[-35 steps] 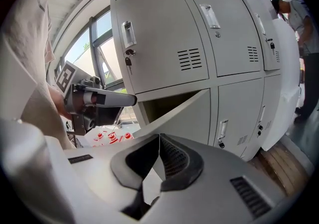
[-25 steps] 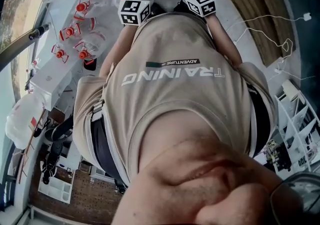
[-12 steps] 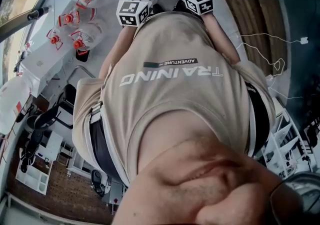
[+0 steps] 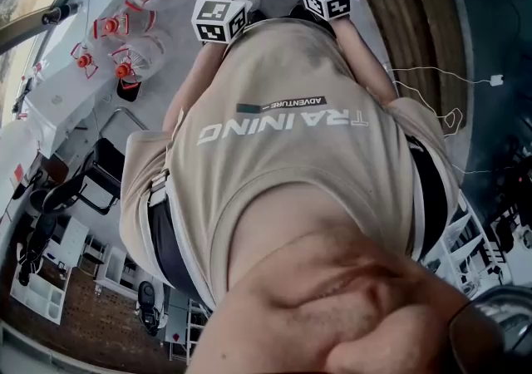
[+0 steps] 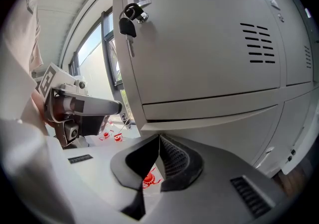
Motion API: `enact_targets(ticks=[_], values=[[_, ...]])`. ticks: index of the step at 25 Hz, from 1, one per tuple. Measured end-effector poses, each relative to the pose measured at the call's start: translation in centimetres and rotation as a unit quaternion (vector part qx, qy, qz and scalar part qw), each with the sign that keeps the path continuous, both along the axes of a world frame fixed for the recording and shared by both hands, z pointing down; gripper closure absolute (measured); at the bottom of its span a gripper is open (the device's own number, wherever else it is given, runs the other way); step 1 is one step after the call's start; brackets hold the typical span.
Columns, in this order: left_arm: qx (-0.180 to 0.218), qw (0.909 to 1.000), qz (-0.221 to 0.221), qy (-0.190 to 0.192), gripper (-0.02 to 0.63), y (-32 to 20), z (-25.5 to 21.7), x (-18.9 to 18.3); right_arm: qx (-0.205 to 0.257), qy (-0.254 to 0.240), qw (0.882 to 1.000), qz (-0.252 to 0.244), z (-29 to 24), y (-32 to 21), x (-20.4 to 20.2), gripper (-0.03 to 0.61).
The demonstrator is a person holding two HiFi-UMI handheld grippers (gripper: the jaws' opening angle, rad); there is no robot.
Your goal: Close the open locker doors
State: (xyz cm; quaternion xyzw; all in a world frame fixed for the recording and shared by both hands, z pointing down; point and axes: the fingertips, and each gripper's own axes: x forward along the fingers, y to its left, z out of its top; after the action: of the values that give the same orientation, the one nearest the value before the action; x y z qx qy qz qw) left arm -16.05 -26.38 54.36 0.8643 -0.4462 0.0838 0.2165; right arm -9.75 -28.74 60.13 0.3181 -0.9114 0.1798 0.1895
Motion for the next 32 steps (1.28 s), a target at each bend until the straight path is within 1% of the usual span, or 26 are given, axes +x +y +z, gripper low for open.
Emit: enact_targets(ticks=[4, 7, 10, 14, 20, 22, 24, 28, 32], values=[[0.000, 1.0000, 0.000, 0.007, 0.615, 0.0, -0.1, -0.4, 0.007, 0.010, 1.000, 0.001, -0.2, -0.9, -0.8, 0.563], [0.007, 0.9999, 0.008, 0.008, 0.615, 0.2, -0.3, -0.1, 0.007, 0.016, 1.000, 0.004, -0.1, -1.2, -0.9, 0.563], [0.012, 0.9998, 0.014, 0.009, 0.615, 0.3, -0.5, 0.0, 0.005, 0.011, 1.000, 0.012, 0.0, -1.7, -1.2, 0.563], [0.006, 0.9998, 0.015, 0.014, 0.615, 0.3, -0.2, 0.1, -0.001, 0.005, 1.000, 0.023, 0.0, -2.1, -1.5, 0.563], [-0.007, 0.9996, 0.009, 0.024, 0.615, 0.6, 0.1, 0.2, -0.008, 0.016, 0.999, 0.028, 0.2, -1.5, -0.9, 0.563], [-0.004, 0.9997, 0.016, 0.020, 0.615, 0.6, 0.3, 0.6, -0.006, 0.018, 0.999, 0.031, 0.2, -1.4, -0.4, 0.563], [-0.003, 0.9998, 0.020, 0.006, 0.615, 0.3, 0.7, 1.1, -0.003, 0.017, 0.999, 0.037, 0.2, -1.2, 0.4, 0.563], [-0.001, 0.9999, 0.016, -0.006, 0.615, 0.3, 0.3, 2.6, -0.005, 0.006, 0.999, 0.046, 0.1, -0.1, 3.0, 0.563], [-0.004, 0.9995, 0.019, -0.026, 0.615, 0.8, 0.5, 4.5, -0.006, 0.001, 0.999, 0.038, -0.4, 1.1, 5.6, 0.563]])
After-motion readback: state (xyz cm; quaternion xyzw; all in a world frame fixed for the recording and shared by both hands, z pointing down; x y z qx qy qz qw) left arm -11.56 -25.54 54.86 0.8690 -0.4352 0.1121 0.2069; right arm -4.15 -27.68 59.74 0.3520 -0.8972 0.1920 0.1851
